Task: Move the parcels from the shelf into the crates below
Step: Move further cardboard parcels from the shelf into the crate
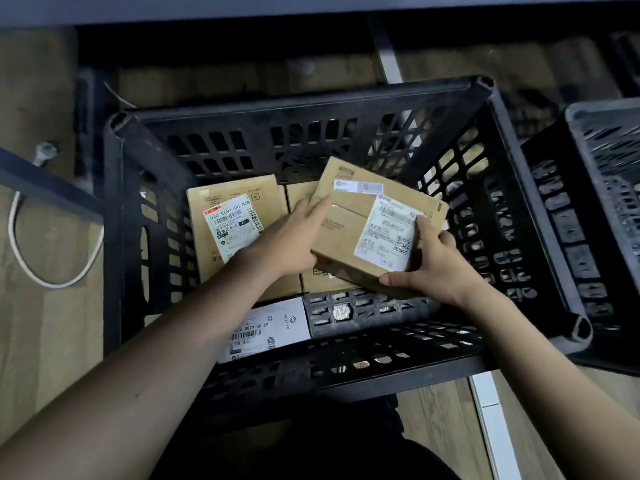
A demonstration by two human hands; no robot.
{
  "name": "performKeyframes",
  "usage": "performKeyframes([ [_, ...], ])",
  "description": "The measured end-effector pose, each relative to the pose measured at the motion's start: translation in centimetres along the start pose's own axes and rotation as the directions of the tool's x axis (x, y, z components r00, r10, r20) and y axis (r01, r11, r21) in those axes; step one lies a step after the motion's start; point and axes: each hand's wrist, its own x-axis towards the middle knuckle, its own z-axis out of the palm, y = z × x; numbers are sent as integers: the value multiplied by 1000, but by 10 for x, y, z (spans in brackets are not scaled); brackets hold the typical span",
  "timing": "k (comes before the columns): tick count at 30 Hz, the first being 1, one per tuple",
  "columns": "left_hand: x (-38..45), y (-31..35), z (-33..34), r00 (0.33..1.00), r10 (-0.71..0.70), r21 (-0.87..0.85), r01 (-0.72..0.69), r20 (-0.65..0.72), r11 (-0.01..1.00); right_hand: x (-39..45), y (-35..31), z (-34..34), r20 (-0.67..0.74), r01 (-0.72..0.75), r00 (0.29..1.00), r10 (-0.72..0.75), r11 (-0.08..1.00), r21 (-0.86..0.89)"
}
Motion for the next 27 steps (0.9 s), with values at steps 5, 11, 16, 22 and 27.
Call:
performKeyframes([
  [5, -1, -16, 7, 997, -23, 48, 27, -75, 998, 10, -10, 12, -8, 20, 1000, -21, 996, -88],
  [11, -5, -15, -1, 994, -46, 166, 62, -102, 984, 23, -9, 7, 7, 54, 999, -53, 994, -95],
  [16, -13, -11, 0, 994, -79, 123, 88, -81, 988, 34, -5, -3, 48, 113, 993, -108, 985, -131],
  [22, -19, -10, -1, 986, -139, 217, 156, -88, 964, 50, -18, -22, 177, 193, 971, -158, 959, -205],
  [27, -21, -9, -4, 975, -201, 166, 214, -91, 963, 62, -29, -27, 212, 227, 961, -177, 944, -240],
])
